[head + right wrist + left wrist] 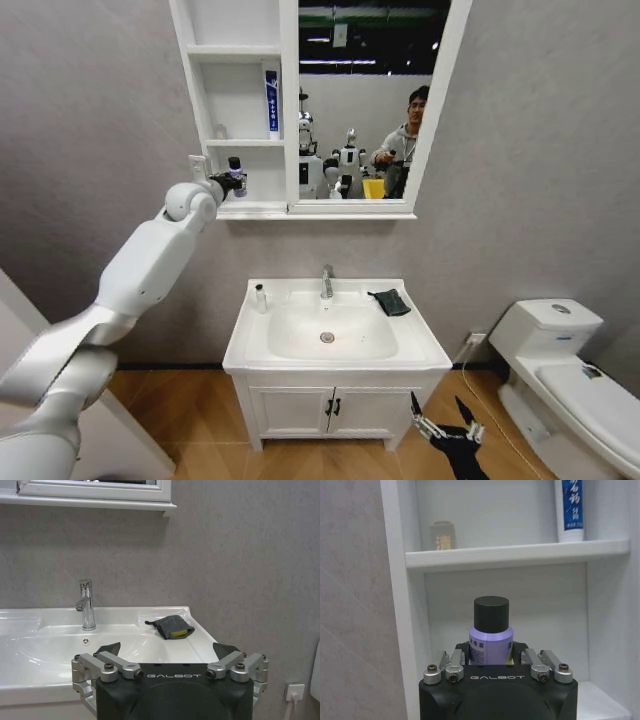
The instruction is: Move facial cleanser and shampoo from washbasin to cabinet, then wipe washbasin with towel.
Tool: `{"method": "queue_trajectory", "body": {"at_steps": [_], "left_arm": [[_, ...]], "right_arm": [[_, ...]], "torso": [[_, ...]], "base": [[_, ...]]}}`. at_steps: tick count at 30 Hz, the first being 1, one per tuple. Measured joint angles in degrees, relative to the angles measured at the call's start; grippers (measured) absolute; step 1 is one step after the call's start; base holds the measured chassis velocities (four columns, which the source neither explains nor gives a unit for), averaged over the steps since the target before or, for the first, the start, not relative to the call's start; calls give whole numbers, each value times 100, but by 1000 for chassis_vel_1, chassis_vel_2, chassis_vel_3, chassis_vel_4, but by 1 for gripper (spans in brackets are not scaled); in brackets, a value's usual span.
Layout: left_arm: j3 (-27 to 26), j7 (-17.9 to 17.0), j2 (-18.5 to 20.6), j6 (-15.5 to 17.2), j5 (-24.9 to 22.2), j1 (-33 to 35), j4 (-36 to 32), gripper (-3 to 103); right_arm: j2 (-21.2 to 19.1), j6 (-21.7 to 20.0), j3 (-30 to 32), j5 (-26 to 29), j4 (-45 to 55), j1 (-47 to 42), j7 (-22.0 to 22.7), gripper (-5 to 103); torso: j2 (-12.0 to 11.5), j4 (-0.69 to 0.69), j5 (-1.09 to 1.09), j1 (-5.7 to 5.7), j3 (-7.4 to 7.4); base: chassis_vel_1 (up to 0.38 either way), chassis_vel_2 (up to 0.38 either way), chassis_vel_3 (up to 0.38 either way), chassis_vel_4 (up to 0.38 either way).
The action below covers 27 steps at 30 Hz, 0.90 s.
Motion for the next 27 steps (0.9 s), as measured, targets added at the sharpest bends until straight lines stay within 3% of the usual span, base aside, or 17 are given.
{"method": "queue_trajectory", "body": {"at_steps": [15, 20, 27], "left_arm": [[582, -234, -655, 388, 27, -881, 1526, 43], [554, -235, -1019, 399, 47, -1144, 2230, 43], [466, -195, -1189, 296, 111, -1141, 2524, 43]], "right_arm": [[-59, 98, -70, 56, -189, 140, -68, 100], [-62, 129, -66, 64, -223, 133, -74, 100], [-84, 158, -27, 115, -241, 124, -75, 100]], "torso": [[0, 0, 1, -1, -1], [1, -3, 2, -1, -1], [1, 0, 1, -1, -1]], "base": [[0, 0, 0, 0], [0, 0, 0, 0], [0, 0, 0, 0]]}}
